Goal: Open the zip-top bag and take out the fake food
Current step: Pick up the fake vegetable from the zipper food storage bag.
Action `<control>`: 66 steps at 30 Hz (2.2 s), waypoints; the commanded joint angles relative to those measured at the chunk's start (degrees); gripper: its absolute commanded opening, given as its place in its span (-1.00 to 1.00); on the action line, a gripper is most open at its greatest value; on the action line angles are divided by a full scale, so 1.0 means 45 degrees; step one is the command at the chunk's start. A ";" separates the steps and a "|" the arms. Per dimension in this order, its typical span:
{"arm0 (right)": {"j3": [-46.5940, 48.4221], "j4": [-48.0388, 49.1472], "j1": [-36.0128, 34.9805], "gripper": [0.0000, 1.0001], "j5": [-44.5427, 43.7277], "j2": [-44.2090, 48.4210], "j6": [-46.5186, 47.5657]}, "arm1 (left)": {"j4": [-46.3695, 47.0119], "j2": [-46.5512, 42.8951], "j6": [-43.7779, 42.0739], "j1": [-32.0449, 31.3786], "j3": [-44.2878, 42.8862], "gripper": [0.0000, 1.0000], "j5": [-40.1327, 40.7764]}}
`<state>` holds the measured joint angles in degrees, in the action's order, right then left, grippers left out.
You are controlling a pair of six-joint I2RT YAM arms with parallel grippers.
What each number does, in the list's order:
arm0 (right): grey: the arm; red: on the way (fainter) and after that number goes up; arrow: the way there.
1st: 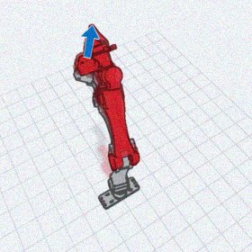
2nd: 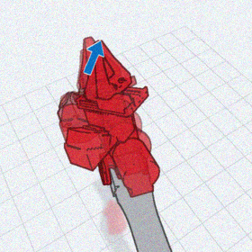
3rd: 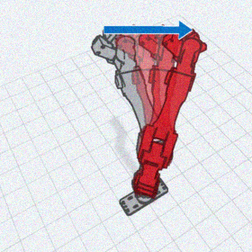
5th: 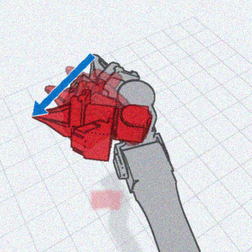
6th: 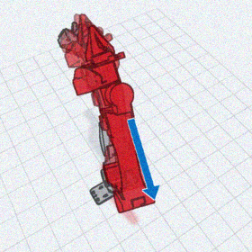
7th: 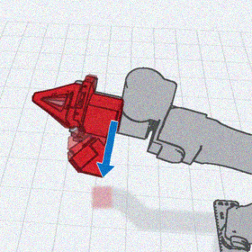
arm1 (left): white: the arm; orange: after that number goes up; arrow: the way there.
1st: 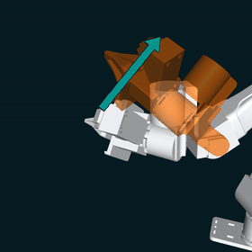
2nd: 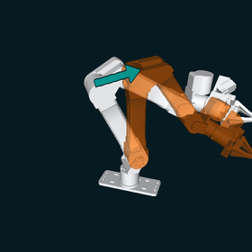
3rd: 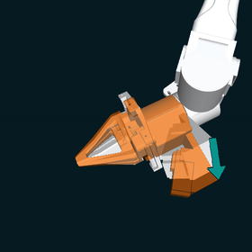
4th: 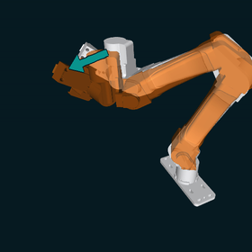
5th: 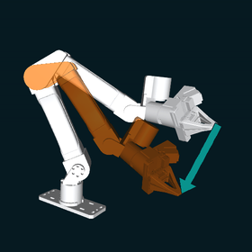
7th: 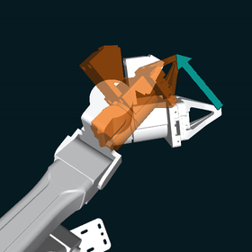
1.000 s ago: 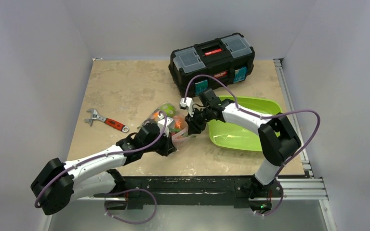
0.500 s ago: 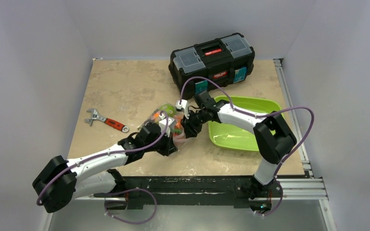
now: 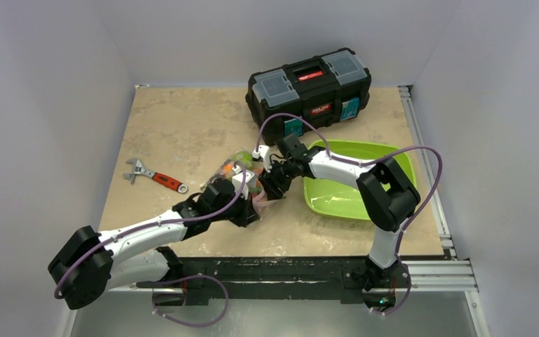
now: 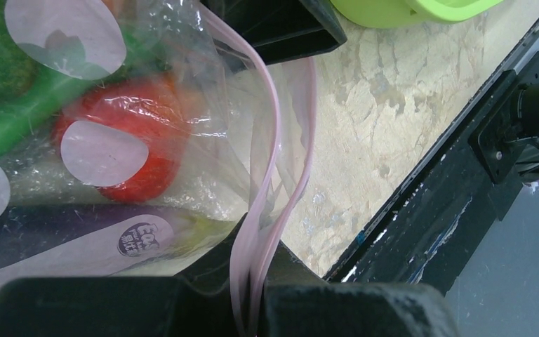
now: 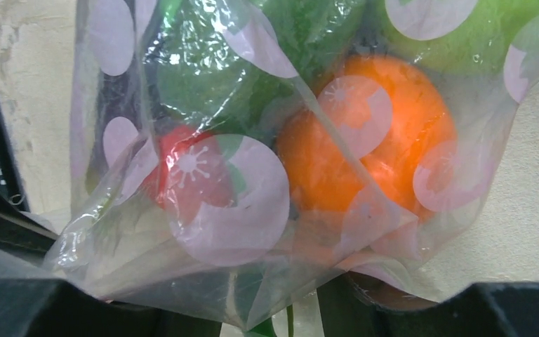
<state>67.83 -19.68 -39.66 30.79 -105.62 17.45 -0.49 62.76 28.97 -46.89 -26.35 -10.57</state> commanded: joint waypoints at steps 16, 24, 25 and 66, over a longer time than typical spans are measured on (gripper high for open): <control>0.1400 0.1504 -0.0014 -0.99 0.6624 -0.0906 -0.5487 | 0.0136 0.2405 -0.1353 -0.0113 -0.1504 -1.00 -0.2354; 0.0019 0.4584 0.2413 -1.00 0.8675 -0.0558 -0.9033 | -0.2230 0.2290 -0.1133 -0.0071 -0.1592 -1.00 -0.0257; 0.0409 0.2974 0.2549 -1.00 0.8341 -0.0472 -0.7677 | -0.2495 0.2113 -0.0995 -0.0021 -0.1560 -1.00 0.0243; -0.1362 -0.6656 0.2830 -1.00 -0.0093 0.8042 0.3192 | -0.2098 -0.2631 0.1098 0.1035 0.0152 -1.00 0.2866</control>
<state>63.75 -51.44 -27.18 28.03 -72.27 31.46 -13.67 52.88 32.29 -43.00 -25.98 3.36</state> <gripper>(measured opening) 0.158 0.004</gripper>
